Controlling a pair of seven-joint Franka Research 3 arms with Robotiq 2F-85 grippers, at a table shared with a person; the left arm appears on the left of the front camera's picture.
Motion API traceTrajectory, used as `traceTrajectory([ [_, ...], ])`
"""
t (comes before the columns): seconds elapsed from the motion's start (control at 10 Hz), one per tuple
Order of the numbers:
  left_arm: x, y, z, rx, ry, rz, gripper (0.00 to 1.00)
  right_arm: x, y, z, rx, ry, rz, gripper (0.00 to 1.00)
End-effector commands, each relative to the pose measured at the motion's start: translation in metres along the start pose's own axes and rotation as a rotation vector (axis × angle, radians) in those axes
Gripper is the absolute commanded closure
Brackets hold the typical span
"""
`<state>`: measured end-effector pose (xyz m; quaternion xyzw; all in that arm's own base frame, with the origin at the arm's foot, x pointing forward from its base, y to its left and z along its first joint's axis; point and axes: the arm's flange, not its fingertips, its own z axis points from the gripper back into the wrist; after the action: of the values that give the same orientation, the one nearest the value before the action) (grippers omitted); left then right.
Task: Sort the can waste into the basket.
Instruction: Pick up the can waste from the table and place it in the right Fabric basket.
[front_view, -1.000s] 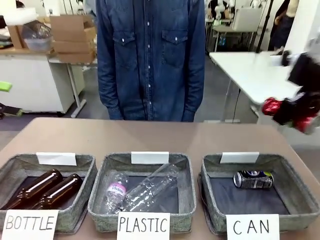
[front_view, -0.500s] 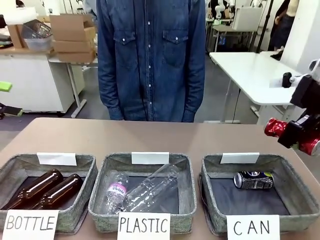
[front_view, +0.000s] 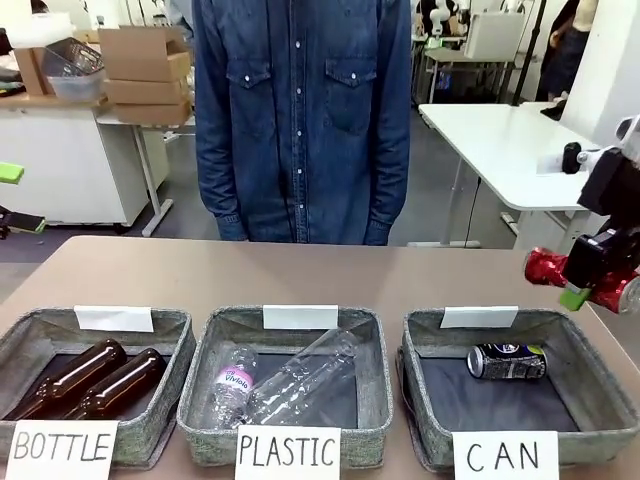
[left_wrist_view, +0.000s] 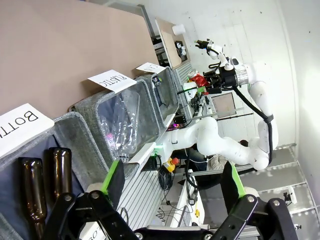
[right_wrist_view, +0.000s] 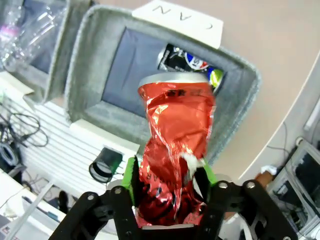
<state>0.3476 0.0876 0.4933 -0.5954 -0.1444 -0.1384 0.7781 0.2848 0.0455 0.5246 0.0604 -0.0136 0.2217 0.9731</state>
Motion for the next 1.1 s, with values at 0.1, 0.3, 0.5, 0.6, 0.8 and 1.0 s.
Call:
traceTrajectory([
  [0.1, -0.001, -0.001, 0.001, -0.003, 0.008, -0.014, 0.0, 0.006, -0.004, -0.002, 0.04, -0.026, 0.022, 0.0],
  [0.3, -0.001, -0.001, 0.001, -0.003, 0.008, -0.014, 0.0, 0.007, -0.005, -0.003, 0.047, -0.027, 0.022, 0.0],
  [0.5, -0.001, -0.001, 0.001, -0.003, 0.008, -0.014, 0.0, 0.008, -0.006, -0.003, 0.056, -0.03, 0.018, 0.0],
  [0.6, -0.001, -0.001, 0.001, -0.003, 0.008, -0.014, 0.0, 0.01, -0.007, -0.004, 0.063, -0.029, 0.018, 0.0],
  [0.8, -0.001, -0.001, 0.001, -0.003, 0.008, -0.014, 0.0, 0.013, -0.009, -0.001, 0.131, -0.067, 0.024, 0.0],
  [1.0, -0.001, -0.001, 0.001, -0.003, 0.008, -0.014, 0.0, 0.016, -0.026, 0.025, 0.656, -0.378, -0.134, 0.0],
])
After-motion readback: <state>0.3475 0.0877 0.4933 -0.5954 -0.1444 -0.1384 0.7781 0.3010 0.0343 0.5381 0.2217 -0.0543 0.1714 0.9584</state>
